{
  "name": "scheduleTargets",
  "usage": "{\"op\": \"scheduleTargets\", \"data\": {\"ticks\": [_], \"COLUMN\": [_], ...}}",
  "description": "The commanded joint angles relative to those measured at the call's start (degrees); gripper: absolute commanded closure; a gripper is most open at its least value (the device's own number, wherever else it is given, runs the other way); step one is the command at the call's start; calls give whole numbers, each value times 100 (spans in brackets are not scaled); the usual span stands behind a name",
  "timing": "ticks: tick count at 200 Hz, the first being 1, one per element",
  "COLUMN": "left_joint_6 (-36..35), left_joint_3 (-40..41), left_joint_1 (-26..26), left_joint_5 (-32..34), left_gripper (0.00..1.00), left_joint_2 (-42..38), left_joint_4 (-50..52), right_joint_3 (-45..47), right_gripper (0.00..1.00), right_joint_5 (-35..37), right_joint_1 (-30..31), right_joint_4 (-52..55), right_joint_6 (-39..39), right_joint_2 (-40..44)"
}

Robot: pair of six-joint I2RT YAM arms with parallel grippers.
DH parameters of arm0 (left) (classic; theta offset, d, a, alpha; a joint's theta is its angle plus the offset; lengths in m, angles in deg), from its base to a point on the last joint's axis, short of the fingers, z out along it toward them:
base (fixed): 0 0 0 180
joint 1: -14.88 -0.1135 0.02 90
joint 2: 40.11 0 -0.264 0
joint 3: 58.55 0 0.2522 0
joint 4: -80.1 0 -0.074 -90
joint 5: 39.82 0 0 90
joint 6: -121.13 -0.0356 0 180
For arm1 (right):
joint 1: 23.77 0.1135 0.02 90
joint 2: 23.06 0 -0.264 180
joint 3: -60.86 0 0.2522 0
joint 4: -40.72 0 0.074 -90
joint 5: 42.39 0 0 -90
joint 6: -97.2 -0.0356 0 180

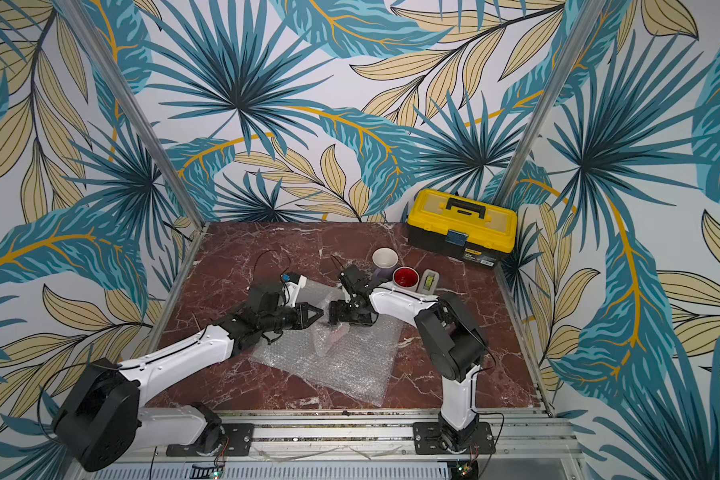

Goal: Wrap mugs in bubble wrap
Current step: Wrap the mug in bubble wrap.

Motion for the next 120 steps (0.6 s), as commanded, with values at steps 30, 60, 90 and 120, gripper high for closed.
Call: {"op": "scheduleTargets", "data": {"ticks": [30,60,90,120], "left_joint_6": [37,-29,-18,76], "left_joint_3": [-262,-392,-372,-280], "left_joint_1": [40,170,255,256], "left_joint_5": [572,414,370,416], "left_gripper": [87,90,91,92], "left_joint_2": [299,670,883,1034], "left_joint_4": [559,559,559,560], "right_joint_3": [86,96,78,16], "right_gripper": [13,13,13,14], "right_joint_5": [124,19,39,372], "right_joint_1": [38,34,35,39], "right_joint_4": [258,190,188,448], "right_joint_6": [12,23,57,162], "right_joint_2": [-272,-105,353,949]}}
